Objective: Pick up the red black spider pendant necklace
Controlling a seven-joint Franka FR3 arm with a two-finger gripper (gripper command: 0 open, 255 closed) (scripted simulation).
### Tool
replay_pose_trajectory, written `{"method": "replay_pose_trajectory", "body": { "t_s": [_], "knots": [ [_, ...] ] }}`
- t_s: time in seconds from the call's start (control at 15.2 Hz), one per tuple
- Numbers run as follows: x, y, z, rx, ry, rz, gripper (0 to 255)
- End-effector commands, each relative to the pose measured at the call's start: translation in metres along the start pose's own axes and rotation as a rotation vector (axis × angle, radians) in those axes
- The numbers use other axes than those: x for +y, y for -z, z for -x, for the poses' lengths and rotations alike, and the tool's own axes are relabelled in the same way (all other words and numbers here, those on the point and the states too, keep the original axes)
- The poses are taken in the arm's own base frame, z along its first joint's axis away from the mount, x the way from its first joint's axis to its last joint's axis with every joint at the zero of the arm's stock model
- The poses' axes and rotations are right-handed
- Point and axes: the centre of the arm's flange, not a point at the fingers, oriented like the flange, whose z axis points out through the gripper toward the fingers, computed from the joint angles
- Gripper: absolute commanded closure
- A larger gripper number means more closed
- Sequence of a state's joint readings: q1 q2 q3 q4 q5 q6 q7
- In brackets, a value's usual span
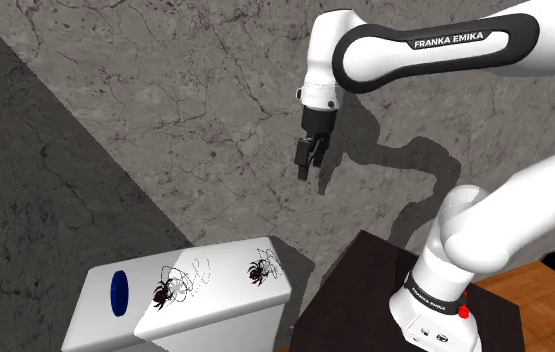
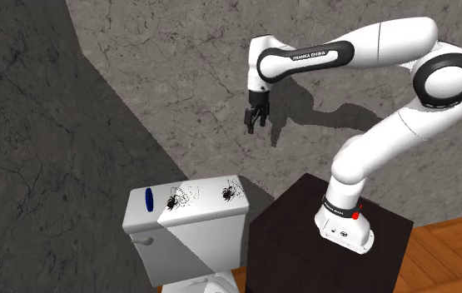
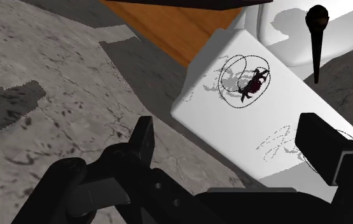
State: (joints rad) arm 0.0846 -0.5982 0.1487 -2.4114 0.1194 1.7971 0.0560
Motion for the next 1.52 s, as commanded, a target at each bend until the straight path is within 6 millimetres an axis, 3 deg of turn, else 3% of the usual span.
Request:
{"method": "replay_pose_trajectory", "body": {
  "t_s": [0.0,1.45],
  "knots": [
    [-0.02,-0.016,-0.01,0.009,0.012,0.004,0],
    [-0.228,-0.183,-0.126,0.078,0.146,0.056,0]
  ]
}}
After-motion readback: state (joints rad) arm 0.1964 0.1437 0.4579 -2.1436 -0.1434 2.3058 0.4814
